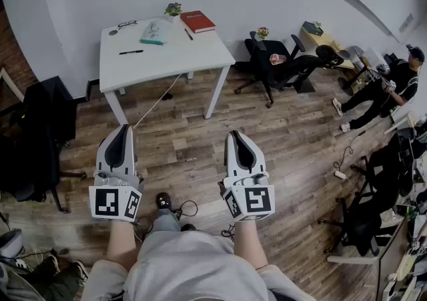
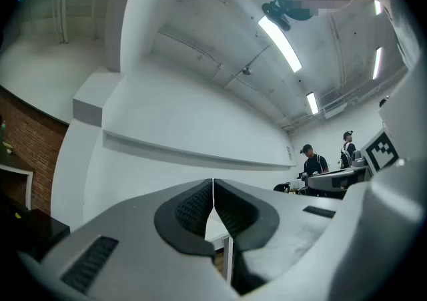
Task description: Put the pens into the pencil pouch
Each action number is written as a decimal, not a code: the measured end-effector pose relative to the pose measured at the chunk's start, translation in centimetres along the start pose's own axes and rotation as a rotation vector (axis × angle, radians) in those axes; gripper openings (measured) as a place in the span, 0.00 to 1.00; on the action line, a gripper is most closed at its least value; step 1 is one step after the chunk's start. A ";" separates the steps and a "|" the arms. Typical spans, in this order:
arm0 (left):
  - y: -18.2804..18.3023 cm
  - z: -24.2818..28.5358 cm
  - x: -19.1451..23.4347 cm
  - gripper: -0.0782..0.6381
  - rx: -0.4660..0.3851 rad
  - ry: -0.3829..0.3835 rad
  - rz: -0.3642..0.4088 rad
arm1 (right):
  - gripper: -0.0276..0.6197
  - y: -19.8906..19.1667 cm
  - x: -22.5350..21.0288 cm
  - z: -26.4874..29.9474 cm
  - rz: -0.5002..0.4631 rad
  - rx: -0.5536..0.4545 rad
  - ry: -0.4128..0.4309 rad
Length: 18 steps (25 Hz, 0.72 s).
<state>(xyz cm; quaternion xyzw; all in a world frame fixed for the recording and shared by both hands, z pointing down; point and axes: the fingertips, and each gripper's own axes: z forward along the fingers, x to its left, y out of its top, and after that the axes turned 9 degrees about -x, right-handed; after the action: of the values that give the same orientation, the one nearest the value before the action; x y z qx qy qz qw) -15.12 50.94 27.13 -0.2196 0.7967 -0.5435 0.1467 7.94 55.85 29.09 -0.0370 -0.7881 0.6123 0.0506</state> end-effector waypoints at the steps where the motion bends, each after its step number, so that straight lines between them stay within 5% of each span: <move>1: 0.1 -0.1 0.0 0.15 -0.002 0.001 0.001 | 0.11 0.1 0.1 0.0 -0.003 0.000 0.005; 18: -0.6 1.5 1.6 0.15 0.008 0.005 0.004 | 0.11 -0.8 0.4 2.4 -0.004 0.016 0.010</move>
<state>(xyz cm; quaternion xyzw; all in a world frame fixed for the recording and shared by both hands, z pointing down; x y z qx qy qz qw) -15.64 48.69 27.16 -0.2162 0.7952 -0.5472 0.1465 7.27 53.41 29.33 -0.0378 -0.7831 0.6182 0.0561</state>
